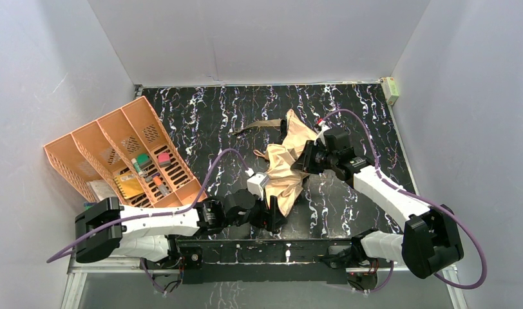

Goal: Put away the umbrella

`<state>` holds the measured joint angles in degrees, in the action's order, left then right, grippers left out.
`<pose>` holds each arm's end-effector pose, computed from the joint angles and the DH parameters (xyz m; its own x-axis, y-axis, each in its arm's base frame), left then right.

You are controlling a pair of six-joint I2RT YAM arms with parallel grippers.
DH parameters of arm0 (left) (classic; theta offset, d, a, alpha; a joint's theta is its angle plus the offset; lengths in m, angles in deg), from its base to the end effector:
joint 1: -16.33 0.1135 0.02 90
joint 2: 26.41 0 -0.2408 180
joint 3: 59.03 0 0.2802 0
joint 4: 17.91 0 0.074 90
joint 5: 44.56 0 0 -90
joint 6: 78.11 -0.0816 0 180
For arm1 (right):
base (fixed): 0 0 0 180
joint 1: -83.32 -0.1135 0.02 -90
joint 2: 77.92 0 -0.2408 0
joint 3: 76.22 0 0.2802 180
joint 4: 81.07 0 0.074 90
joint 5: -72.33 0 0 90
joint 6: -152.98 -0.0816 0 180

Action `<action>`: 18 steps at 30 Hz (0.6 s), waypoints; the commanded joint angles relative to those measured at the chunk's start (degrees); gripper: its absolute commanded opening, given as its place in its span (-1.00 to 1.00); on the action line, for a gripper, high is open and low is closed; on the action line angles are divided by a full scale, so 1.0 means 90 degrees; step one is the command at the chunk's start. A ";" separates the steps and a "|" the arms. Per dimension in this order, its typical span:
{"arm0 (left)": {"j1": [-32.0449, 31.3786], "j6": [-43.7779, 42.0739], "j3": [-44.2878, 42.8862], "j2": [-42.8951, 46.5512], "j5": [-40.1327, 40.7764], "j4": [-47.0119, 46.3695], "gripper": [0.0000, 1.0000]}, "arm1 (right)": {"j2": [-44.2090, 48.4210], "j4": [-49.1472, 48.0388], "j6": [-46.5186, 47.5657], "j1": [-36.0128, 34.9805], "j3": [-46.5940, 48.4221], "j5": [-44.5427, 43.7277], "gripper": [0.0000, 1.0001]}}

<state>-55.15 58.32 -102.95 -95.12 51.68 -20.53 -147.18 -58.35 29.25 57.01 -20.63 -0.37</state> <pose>0.1134 -0.3107 0.1618 -0.7424 -0.0513 -0.6680 0.5408 0.5427 -0.6427 0.2844 0.1677 0.1824 -0.7964 0.1976 -0.5715 -0.2351 0.7696 0.5937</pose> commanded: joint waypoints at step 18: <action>-0.0026 -0.0588 -0.0411 -0.0022 -0.0002 0.0034 -1.00 | 0.0223 -0.0147 -0.0343 0.0159 -0.0062 -0.0657 -1.00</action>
<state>-55.15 56.81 -104.00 -97.26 53.61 -21.75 -146.50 -58.42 27.17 57.53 -21.70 -2.88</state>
